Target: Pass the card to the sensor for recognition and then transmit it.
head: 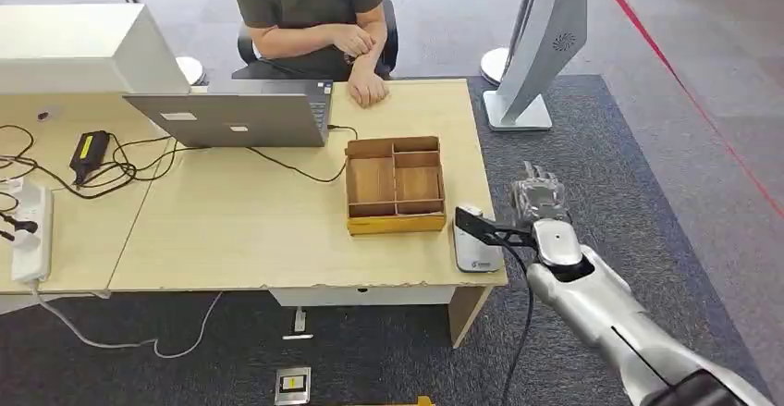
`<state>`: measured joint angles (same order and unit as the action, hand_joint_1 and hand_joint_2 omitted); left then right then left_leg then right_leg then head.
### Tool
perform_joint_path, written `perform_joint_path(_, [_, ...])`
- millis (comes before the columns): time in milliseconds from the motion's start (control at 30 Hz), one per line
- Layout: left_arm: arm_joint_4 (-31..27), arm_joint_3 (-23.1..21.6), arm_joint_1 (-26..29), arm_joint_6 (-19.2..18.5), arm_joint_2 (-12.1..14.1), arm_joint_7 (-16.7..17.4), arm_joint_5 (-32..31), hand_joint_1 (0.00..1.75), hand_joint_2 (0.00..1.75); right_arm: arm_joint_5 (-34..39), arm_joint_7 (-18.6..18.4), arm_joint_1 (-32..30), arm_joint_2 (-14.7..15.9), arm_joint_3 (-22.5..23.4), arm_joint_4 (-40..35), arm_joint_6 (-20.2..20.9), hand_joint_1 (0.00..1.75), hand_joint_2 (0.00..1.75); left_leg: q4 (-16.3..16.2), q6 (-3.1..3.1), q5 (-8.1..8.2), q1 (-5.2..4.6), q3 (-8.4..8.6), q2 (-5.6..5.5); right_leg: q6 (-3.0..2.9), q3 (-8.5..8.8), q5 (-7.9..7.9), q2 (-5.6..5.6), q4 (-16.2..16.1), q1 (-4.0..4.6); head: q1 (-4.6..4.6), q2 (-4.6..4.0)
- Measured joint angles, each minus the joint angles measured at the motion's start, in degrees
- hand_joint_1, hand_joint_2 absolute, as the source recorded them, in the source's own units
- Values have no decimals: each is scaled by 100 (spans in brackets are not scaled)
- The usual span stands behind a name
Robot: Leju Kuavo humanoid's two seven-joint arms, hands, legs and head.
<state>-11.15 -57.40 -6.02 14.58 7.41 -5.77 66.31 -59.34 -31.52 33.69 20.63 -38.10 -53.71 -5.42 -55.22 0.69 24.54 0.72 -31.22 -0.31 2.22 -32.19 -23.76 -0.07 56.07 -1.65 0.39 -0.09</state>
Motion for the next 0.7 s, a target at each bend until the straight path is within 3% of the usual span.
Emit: perform_joint_path(700, [0, 0, -5, 46, 0, 76, -15, 0, 0, 249, 146, -353, 181, -64, -1165, -109, 175, 175, 0, 0, 0, 0, -1, 0, 0, 0, 0, 0, 0, 0, -2, 2])
